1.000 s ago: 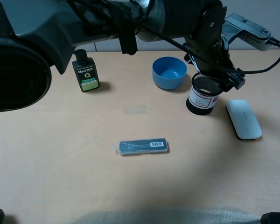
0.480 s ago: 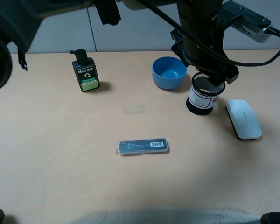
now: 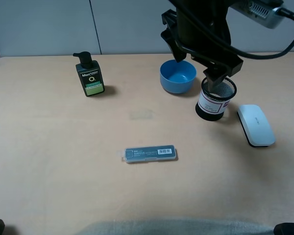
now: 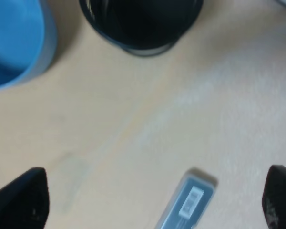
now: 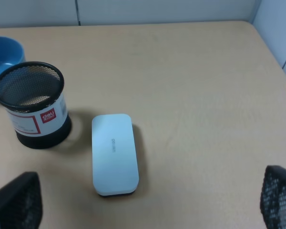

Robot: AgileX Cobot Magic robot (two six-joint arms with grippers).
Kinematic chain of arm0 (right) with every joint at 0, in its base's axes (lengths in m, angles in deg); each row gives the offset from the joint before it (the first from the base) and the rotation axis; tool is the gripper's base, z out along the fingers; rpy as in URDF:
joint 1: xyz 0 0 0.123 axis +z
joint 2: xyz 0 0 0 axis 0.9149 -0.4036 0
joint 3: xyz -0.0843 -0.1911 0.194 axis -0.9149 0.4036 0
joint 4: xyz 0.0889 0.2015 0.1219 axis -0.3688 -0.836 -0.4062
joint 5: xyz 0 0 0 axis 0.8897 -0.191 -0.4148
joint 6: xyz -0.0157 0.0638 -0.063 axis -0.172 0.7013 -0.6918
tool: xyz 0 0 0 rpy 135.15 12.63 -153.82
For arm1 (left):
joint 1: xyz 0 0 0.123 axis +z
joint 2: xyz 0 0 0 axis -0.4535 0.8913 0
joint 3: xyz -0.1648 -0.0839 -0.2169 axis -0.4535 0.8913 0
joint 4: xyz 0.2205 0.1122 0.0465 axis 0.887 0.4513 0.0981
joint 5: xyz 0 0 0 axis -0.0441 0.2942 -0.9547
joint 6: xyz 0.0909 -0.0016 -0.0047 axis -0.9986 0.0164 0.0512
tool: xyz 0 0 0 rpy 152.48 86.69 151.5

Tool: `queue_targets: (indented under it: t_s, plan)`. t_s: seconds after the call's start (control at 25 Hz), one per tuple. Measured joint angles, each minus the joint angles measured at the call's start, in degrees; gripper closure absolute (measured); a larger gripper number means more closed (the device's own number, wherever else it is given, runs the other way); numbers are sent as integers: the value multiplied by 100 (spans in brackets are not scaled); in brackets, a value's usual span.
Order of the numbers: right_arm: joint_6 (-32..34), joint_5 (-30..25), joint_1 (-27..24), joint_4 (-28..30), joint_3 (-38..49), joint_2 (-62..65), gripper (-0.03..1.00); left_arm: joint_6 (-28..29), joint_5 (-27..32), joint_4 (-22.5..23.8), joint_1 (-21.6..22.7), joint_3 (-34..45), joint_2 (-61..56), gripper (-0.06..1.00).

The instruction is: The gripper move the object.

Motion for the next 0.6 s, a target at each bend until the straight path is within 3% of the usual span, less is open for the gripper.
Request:
queue_targets:
  t_s: [0.6]
  plan:
    - [0, -6, 0, 0, 0, 0, 27, -24, 11, -18, 0, 303, -850, 0]
